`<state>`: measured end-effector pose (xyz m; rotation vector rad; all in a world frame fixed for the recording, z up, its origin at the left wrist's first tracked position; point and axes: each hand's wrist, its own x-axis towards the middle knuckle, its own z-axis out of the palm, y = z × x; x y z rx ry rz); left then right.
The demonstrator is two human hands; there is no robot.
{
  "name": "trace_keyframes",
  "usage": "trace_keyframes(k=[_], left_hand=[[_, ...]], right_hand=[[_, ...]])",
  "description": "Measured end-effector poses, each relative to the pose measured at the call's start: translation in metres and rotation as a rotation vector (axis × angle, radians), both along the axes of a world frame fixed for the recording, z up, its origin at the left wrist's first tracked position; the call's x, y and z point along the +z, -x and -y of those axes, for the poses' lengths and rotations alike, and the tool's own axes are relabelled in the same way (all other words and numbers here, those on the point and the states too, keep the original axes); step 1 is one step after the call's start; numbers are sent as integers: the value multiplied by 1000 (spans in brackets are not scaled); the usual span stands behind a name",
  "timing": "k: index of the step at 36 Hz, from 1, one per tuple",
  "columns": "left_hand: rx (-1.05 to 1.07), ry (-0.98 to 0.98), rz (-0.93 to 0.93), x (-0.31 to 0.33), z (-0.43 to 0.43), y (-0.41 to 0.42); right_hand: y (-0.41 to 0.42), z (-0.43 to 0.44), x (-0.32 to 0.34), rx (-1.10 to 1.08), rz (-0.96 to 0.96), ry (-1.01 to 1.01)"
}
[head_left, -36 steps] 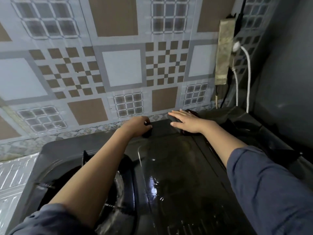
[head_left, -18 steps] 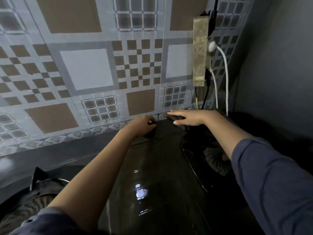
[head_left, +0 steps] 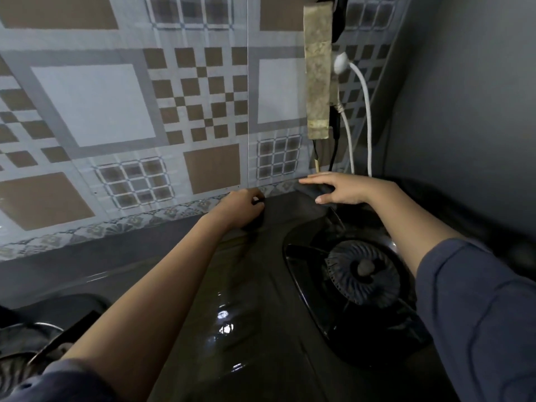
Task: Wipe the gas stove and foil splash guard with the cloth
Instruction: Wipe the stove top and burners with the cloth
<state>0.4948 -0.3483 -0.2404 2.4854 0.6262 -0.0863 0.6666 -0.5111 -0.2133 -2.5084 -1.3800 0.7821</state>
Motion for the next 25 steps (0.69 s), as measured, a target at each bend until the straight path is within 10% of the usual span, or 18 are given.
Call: trace_keyframes(k=[12, 25], left_hand=[[0, 9, 36, -5, 0, -3], [-17, -11, 28, -7, -2, 7]], right_hand=[[-11, 32, -13, -114, 225, -77], [-6, 53, -13, -83, -7, -266]])
